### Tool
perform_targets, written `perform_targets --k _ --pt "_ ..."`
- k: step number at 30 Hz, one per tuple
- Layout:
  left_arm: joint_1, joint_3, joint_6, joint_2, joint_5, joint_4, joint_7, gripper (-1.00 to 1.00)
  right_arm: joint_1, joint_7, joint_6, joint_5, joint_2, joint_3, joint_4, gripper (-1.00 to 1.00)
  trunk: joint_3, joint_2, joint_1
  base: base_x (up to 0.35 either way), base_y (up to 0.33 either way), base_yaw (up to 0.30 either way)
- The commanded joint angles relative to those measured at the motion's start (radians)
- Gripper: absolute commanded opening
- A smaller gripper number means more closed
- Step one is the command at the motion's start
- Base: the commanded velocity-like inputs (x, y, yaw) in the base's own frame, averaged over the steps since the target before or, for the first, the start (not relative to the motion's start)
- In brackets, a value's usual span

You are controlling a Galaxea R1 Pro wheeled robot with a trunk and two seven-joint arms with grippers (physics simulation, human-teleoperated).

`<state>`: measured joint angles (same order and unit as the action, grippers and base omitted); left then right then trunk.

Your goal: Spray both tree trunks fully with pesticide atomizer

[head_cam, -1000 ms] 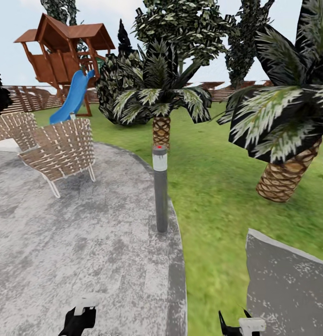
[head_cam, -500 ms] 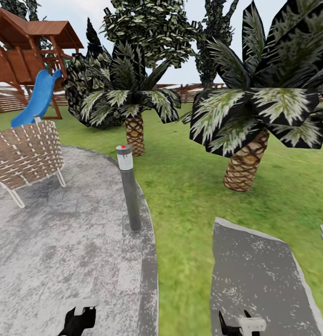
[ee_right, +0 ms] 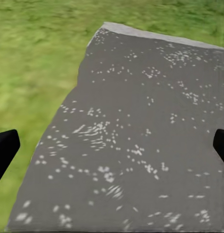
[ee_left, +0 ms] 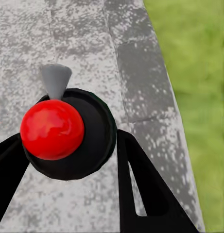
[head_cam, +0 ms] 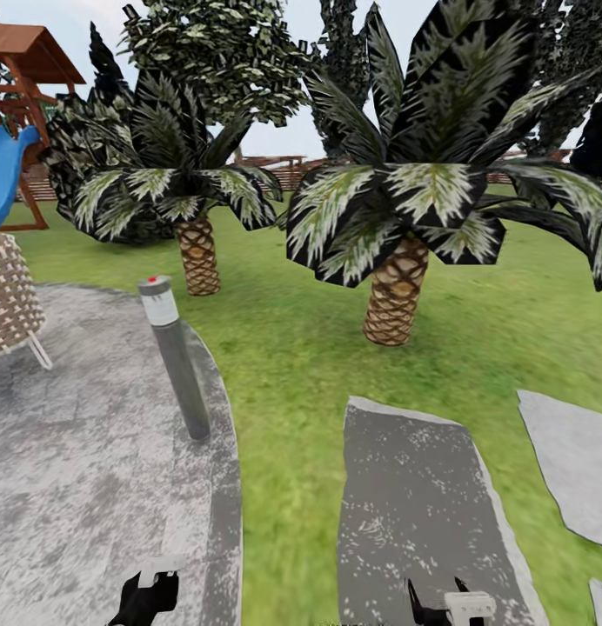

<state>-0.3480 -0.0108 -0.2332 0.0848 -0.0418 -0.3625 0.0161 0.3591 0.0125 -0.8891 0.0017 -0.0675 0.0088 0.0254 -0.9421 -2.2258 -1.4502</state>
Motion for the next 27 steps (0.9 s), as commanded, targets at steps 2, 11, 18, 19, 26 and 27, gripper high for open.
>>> perform_targets --k 2,11,18,19,26,27 --pt "0.0 0.0 -0.003 0.0 -0.004 0.0 0.001 -1.0 0.001 0.001 -0.002 0.0 0.0 0.0 -0.001 1.0 -0.002 0.0 0.0 0.0 -0.229 -0.3" --pt "0.0 0.0 -0.003 0.0 -0.004 0.0 0.001 -1.0 0.001 0.001 -0.002 0.0 0.0 0.0 -0.001 1.0 -0.005 0.0 0.0 0.0 -0.229 -0.3" --pt "0.0 0.0 -0.003 0.0 -0.004 0.0 0.001 -1.0 0.001 0.001 -0.001 -0.001 0.0 0.0 -0.001 1.0 -0.008 0.0 0.0 0.0 -0.234 -0.3" --pt "0.0 0.0 -0.003 0.0 -0.004 0.0 0.001 -1.0 0.001 0.001 -0.001 -0.001 0.0 0.0 0.0 1.0 -0.008 0.0 0.0 0.0 -0.228 -0.3" --pt "0.0 0.0 -0.003 0.0 -0.004 0.0 0.001 -1.0 0.001 0.0 -0.001 -0.002 0.0 0.0 0.0 1.0 -0.011 0.0 0.0 0.0 -0.191 -0.3" --pt "0.0 0.0 -0.003 0.001 -0.004 0.0 0.001 -1.0 0.001 0.0 -0.001 -0.002 0.0 0.0 0.0 1.0 -0.011 0.0 0.0 0.0 -0.082 -0.3"
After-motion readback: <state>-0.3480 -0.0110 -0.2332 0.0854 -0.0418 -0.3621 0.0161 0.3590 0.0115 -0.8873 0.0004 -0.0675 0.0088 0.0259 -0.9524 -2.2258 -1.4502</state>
